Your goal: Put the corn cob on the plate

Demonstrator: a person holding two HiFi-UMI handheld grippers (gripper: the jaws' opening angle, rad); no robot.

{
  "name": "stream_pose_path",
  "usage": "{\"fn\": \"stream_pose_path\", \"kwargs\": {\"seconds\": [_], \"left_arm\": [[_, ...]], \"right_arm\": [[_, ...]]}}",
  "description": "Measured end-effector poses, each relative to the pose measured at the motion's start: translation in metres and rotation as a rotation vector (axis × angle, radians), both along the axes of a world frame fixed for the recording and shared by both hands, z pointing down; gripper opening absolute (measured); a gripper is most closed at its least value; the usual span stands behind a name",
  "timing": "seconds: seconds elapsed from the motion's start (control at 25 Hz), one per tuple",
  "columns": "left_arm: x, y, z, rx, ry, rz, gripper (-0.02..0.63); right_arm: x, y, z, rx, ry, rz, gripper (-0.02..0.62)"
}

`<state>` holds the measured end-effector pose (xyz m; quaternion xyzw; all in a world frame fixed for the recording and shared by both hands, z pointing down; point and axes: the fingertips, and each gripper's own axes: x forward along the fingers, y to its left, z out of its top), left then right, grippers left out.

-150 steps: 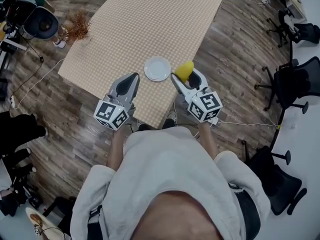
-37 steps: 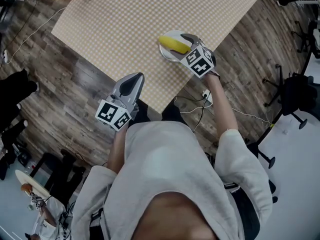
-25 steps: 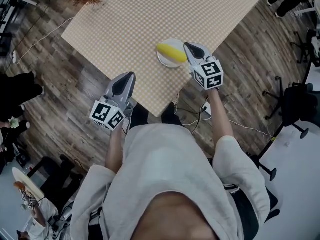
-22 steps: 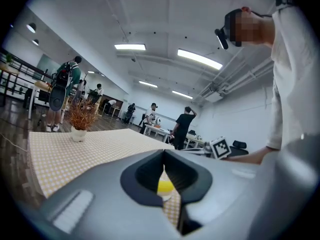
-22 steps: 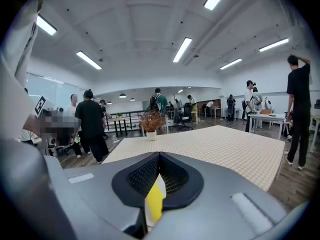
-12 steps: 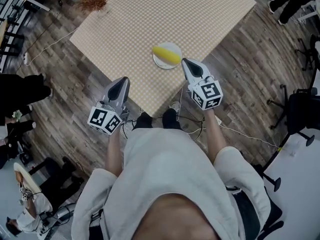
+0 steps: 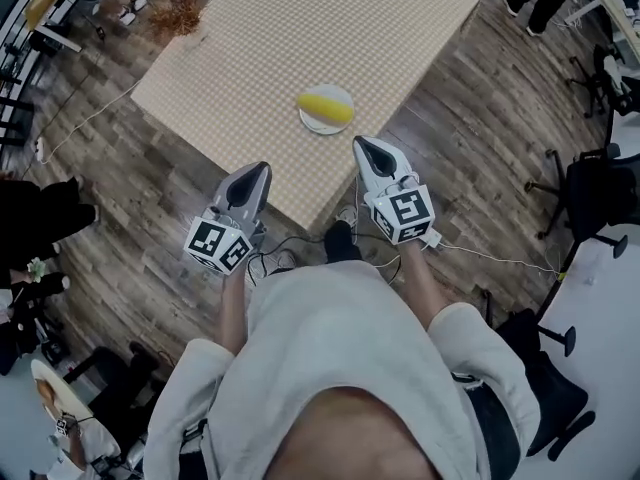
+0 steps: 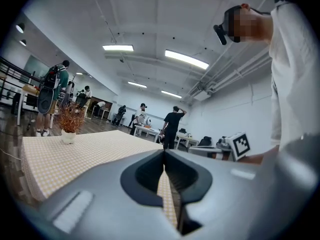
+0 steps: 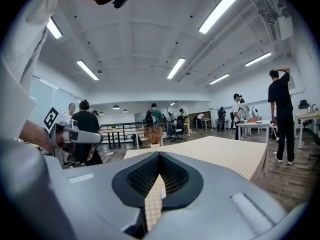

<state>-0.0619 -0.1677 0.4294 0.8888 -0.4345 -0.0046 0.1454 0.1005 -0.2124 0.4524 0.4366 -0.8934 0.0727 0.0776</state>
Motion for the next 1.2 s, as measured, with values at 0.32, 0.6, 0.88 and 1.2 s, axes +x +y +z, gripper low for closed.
{"fn": "stream_pose_path", "kwargs": {"seconds": [0.32,0.6,0.88,1.2], "left_arm": [[-0.062,0.066,-0.009,0.042,0.008,0.083,0.008],[-0.092,0.127,-0.017,0.084,0.033,0.161,0.008],[-0.086,0.173,-0.032,0.119,0.052,0.232,0.008],[-0.058,0.207,-0.041,0.132,0.052,0.264,0.008]], "right_arm": [[-0.063,0.075,-0.009,0.015,0.016,0.104,-0.002],[-0.105,0.148,-0.023,0.057,0.021,0.176,-0.002],[-0.110,0.204,-0.037,0.084,0.036,0.223,-0.002],[-0.087,0.241,-0.047,0.097,0.036,0.248,-0.002]]}}
